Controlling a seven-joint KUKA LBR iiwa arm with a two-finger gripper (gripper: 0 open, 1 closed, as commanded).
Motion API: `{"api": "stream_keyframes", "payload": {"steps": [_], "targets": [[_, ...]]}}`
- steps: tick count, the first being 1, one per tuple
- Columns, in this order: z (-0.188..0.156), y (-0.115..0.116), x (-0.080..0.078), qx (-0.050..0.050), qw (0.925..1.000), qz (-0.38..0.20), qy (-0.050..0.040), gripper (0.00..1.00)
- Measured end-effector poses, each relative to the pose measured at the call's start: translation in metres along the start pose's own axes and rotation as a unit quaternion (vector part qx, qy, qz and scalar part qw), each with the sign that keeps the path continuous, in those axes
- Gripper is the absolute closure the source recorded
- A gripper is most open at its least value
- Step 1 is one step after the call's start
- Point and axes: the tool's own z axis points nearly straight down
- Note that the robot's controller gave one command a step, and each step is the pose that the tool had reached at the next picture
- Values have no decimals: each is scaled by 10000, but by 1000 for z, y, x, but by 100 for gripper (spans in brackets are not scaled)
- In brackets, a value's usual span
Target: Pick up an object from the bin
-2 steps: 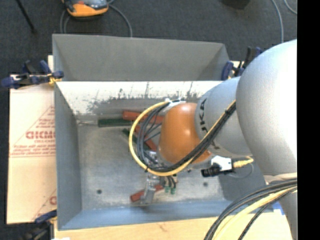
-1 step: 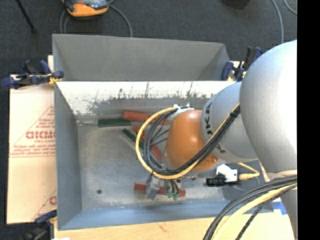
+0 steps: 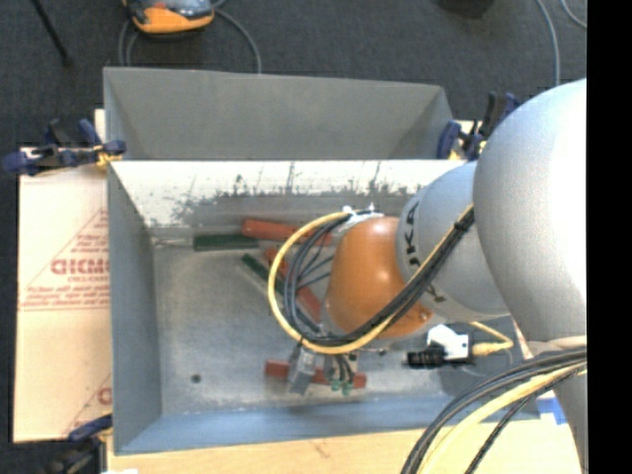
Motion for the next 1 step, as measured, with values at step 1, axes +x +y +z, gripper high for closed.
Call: {"api": "stream_keyframes", "payload": {"steps": [1], "targets": [[-1,-23,-10,-12,9953,-971,9,100]]}}
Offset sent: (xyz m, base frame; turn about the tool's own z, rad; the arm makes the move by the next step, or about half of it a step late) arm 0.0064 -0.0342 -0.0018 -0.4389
